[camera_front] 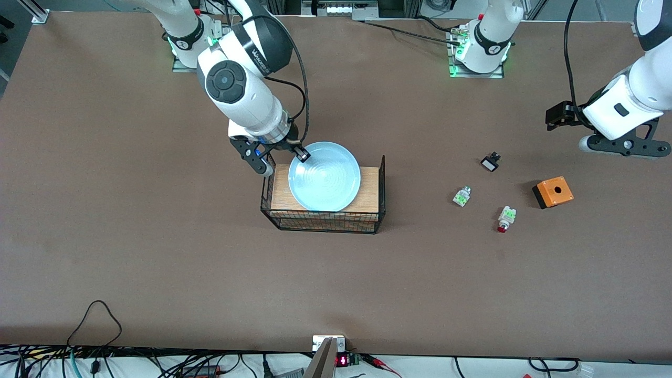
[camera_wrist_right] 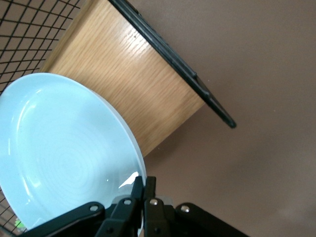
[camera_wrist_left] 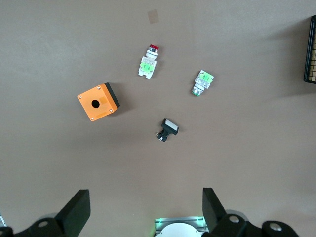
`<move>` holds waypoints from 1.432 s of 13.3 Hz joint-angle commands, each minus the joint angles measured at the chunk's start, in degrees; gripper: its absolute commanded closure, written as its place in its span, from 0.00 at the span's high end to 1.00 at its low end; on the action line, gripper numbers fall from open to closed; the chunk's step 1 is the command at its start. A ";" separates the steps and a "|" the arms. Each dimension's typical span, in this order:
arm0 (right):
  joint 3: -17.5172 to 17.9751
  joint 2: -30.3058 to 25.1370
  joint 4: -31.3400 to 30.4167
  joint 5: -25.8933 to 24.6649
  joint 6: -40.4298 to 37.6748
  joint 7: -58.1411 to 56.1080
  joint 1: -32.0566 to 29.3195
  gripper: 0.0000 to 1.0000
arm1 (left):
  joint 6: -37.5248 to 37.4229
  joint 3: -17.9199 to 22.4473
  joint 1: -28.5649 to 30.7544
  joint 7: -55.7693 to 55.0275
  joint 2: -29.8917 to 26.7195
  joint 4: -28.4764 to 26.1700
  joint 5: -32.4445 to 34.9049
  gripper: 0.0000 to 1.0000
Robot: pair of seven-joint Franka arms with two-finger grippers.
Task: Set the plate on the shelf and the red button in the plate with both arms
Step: 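Open the right gripper and withdraw it while the left gripper reaches the switches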
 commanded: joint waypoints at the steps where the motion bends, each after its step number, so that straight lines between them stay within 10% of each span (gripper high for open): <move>1: -0.60 1.18 0.68 -1.75 0.49 0.77 0.66 0.00 | -1.30 0.16 -0.45 -0.87 1.52 1.51 -0.55 1.00; 5: -0.68 1.79 0.76 -1.23 0.66 -0.37 0.23 0.10 | -1.39 0.43 0.25 -1.93 2.50 1.60 -1.87 1.00; 6: -0.95 1.45 0.85 -0.79 0.58 -0.20 -0.04 0.73 | -1.21 0.43 0.25 -1.84 2.49 1.60 -2.13 1.00; 7: -1.21 0.75 0.85 -1.14 -0.03 0.67 0.05 1.00 | -1.04 0.51 0.34 -1.84 2.49 1.60 -2.22 1.00; 14: -6.65 -9.09 3.48 -1.67 -10.12 -1.59 -0.39 1.00 | -0.25 0.34 -0.19 -1.31 8.54 1.60 0.05 1.00; 19: -12.63 -9.90 12.36 -3.93 -27.61 -22.81 -3.81 1.00 | 12.64 0.69 2.26 5.16 19.43 0.81 2.09 1.00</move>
